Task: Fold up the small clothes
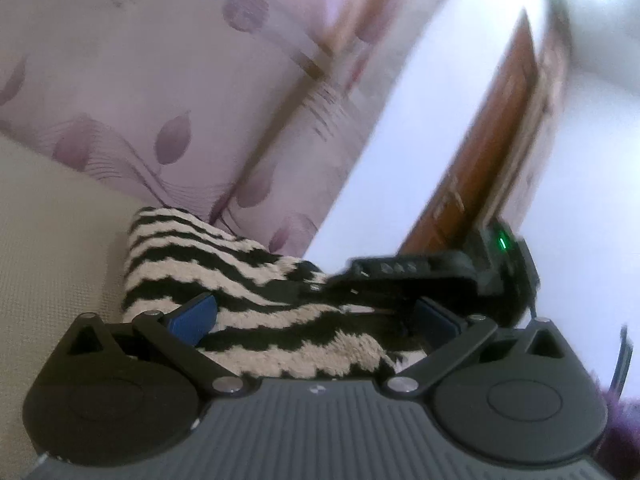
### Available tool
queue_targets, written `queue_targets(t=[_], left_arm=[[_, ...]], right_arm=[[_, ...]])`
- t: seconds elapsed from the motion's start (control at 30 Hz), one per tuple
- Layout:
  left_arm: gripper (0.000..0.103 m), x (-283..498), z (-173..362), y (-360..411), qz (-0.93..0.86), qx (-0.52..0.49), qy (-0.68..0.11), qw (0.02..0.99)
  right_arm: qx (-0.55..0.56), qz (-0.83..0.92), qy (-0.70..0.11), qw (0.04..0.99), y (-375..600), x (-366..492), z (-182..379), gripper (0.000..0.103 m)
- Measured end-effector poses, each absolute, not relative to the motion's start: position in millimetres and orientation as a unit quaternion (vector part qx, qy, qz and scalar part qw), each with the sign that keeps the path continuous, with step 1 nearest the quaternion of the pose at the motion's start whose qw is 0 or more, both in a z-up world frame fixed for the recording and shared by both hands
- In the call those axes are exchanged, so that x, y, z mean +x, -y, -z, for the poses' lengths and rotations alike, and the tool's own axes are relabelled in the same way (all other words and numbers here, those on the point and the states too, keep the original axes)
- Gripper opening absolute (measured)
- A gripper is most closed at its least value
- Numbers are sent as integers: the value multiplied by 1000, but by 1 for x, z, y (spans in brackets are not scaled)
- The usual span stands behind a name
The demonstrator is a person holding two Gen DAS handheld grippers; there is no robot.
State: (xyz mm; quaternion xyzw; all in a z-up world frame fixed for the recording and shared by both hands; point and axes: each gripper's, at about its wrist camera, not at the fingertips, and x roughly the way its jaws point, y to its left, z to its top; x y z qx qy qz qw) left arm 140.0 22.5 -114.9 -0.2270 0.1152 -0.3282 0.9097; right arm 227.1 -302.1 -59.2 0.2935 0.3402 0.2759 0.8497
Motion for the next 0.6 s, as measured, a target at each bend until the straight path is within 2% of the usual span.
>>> queue_targets(t=[0.13, 0.23, 0.47, 0.6], left_arm=[[103, 137, 121, -57, 274, -321, -107, 900], [103, 143, 128, -67, 255, -355, -131, 890], [103, 147, 126, -43, 281, -287, -169, 900], [103, 149, 126, -36, 291, -266, -176, 902]], right_arm=[[301, -275, -304, 861, 313, 222, 48, 19], [307, -273, -292, 864, 322, 225, 44, 18], [310, -248, -262, 880, 363, 222, 32, 18], [276, -224, -237, 904, 397, 216, 16, 18]])
